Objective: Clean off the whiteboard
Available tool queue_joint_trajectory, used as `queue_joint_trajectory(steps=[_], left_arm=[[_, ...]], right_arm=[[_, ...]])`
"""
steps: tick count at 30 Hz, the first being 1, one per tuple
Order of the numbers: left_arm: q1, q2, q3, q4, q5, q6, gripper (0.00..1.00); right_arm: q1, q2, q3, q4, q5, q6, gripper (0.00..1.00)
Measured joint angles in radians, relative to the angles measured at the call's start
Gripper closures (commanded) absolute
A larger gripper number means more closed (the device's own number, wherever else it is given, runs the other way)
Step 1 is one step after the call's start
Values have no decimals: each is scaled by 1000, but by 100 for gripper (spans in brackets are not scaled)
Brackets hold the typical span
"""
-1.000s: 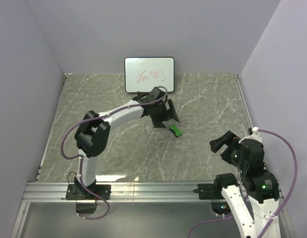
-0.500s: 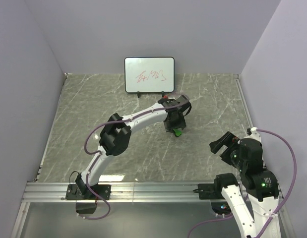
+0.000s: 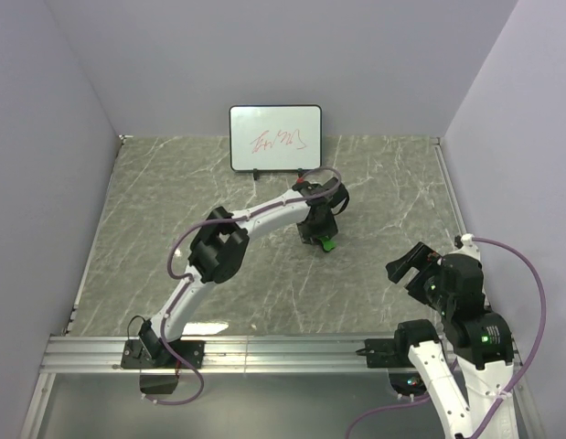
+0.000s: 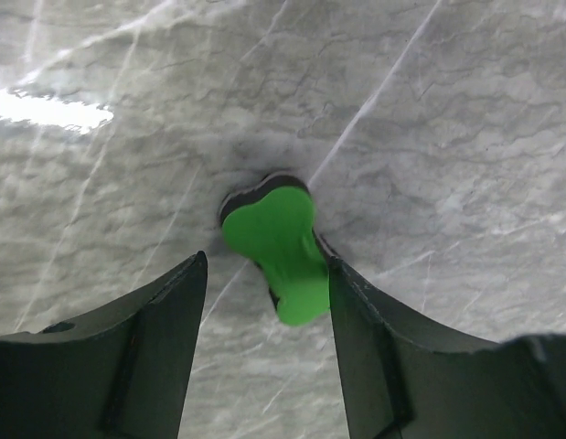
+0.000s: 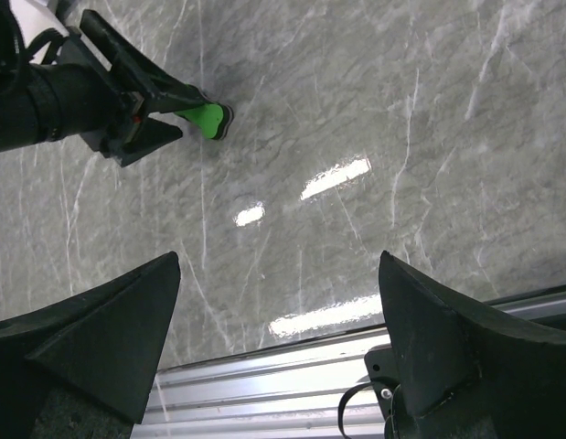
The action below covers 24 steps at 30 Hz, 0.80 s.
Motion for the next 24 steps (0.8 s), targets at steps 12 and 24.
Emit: queue_joint_trajectory(steps=[12, 24], left_arm=[[9, 41, 12, 44, 66, 47, 100], [205, -261, -415, 140, 62, 206, 100]], right_arm=[[0, 19, -4, 12, -1, 1, 5], [0, 442, 39, 382, -246, -24, 2]])
